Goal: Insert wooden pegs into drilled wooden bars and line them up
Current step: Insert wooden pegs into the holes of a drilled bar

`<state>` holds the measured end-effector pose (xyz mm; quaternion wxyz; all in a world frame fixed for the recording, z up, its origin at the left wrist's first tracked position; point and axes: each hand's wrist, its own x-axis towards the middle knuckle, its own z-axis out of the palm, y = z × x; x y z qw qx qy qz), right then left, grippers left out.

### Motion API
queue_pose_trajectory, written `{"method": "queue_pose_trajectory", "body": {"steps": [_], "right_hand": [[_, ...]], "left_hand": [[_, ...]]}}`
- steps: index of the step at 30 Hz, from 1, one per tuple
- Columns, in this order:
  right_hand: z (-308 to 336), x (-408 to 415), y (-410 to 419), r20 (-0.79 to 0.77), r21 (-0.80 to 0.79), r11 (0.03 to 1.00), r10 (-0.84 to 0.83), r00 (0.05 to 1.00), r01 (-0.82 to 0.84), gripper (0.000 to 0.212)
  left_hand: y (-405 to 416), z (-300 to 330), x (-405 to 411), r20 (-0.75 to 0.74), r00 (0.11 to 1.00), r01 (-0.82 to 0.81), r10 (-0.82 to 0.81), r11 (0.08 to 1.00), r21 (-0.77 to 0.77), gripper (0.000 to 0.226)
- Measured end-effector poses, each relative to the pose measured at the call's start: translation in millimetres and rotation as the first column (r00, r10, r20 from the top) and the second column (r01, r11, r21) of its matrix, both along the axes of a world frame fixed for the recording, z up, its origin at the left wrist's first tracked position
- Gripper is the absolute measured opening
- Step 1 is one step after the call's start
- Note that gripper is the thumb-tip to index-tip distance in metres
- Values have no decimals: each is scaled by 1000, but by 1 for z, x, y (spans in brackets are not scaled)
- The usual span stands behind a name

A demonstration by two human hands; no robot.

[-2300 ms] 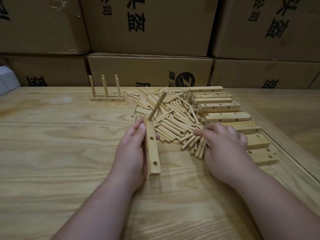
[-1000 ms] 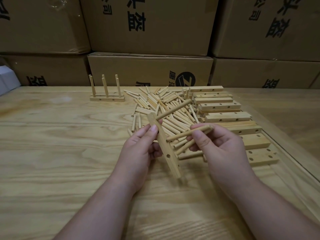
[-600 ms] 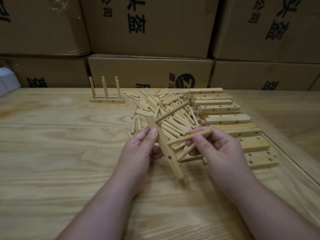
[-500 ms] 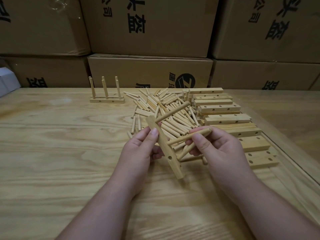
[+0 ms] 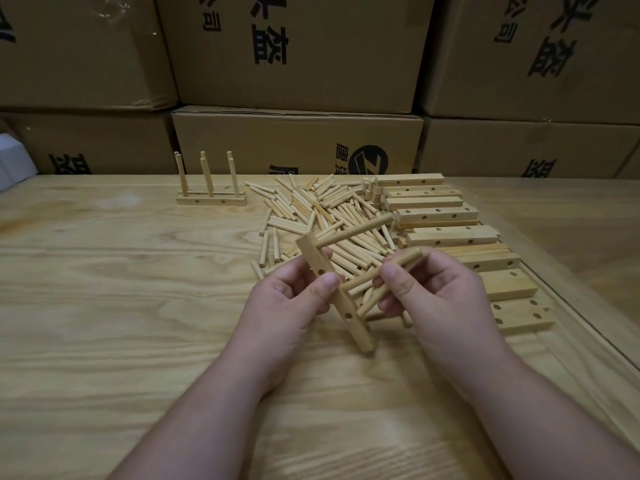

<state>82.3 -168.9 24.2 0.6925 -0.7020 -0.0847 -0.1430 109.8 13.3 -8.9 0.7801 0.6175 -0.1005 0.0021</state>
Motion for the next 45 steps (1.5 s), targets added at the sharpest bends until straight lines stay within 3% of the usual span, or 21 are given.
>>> {"method": "queue_pose_trajectory", "body": {"steps": [4, 7, 10, 13, 16, 19, 22, 23, 33, 38, 45], "right_hand": [[-2, 3, 2, -77, 192, 980, 59, 995, -43, 12], [-2, 9, 2, -207, 532, 847, 130, 970, 0, 21], [2, 10, -1, -340, 639, 767, 213, 916, 58, 26], [4, 8, -3, -363, 522, 853, 214, 907, 7, 23], [7, 2, 2, -304, 163, 984, 124, 944, -77, 25], [4, -4, 8, -179, -51, 992, 100, 979, -111, 21], [1, -7, 10, -162, -201, 976, 46, 986, -79, 6], [0, -8, 9, -163, -248, 966, 38, 986, -78, 13], [-2, -5, 2, -125, -332, 935, 86, 988, -124, 11], [3, -4, -6, -167, -389, 889, 189, 968, -241, 18], [6, -6, -7, -140, -447, 886, 71, 988, -127, 8]], "left_hand": [[-1, -1, 2, -15, 1000, -14, 14, 999, -36, 39], [-1, 2, 2, -47, 999, -21, 18, 998, -60, 30], [0, 3, 1, -82, 996, -48, 42, 996, -76, 30], [2, 5, 0, -140, 989, -57, 34, 985, -165, 35], [4, 7, 0, -161, 986, -58, 30, 984, -170, 40], [4, 8, -1, -120, 991, -68, 57, 994, -86, 39], [2, 8, -2, -94, 993, -69, 65, 997, -34, 38], [2, 8, -2, -89, 994, -67, 65, 997, -24, 38], [1, 7, -5, -53, 999, -7, 12, 997, 81, 36], [0, 5, -6, -24, 999, -21, 26, 987, 159, 34], [0, 5, -7, -19, 999, -20, 26, 968, 249, 33]]}}
